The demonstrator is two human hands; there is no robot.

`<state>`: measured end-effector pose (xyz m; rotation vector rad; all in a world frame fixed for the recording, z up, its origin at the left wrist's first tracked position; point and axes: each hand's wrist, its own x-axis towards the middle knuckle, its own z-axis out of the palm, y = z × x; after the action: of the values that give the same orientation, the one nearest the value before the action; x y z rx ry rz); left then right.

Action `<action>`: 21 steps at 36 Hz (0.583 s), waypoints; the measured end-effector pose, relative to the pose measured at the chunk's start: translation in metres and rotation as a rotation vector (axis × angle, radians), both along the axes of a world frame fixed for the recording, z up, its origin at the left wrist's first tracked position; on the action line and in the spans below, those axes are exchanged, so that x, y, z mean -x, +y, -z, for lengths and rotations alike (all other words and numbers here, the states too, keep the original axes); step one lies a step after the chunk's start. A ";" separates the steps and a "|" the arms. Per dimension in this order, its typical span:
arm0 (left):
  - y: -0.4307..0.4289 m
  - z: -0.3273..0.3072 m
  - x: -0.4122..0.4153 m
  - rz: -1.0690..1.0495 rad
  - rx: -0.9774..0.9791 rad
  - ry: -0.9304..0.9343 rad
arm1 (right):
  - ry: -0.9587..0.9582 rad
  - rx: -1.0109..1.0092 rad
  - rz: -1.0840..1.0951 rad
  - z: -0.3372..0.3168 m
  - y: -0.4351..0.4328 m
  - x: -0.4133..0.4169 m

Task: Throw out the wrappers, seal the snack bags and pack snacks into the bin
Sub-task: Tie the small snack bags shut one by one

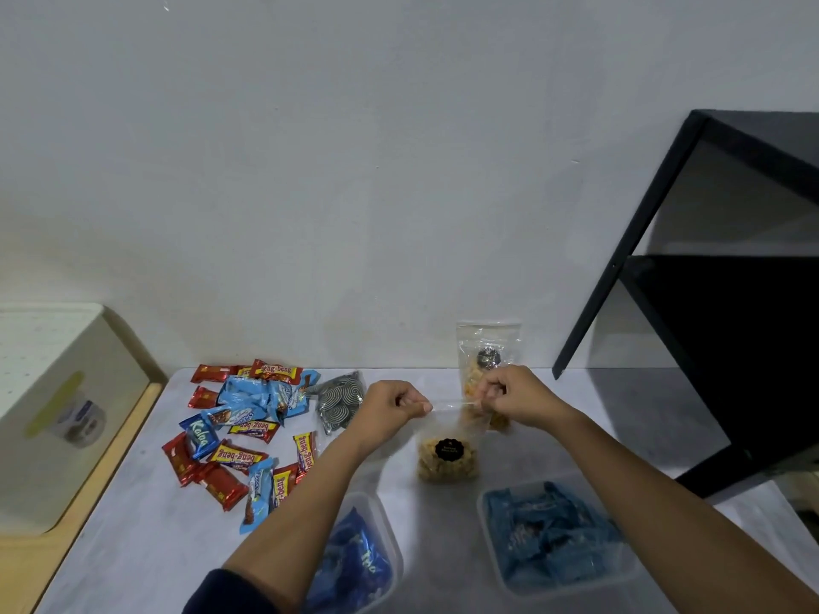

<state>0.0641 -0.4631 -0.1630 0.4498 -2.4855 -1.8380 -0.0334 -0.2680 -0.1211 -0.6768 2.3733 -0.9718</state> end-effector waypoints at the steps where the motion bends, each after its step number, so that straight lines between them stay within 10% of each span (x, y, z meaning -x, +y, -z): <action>1: 0.000 0.000 0.000 0.007 -0.015 0.003 | -0.012 0.013 -0.005 0.000 0.001 0.001; 21: 0.007 0.002 -0.005 0.057 -0.008 0.012 | -0.055 0.081 -0.035 0.016 -0.005 0.004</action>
<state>0.0692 -0.4564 -0.1647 0.3710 -2.5092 -1.8654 -0.0370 -0.2731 -0.1372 -0.7105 2.2777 -1.0623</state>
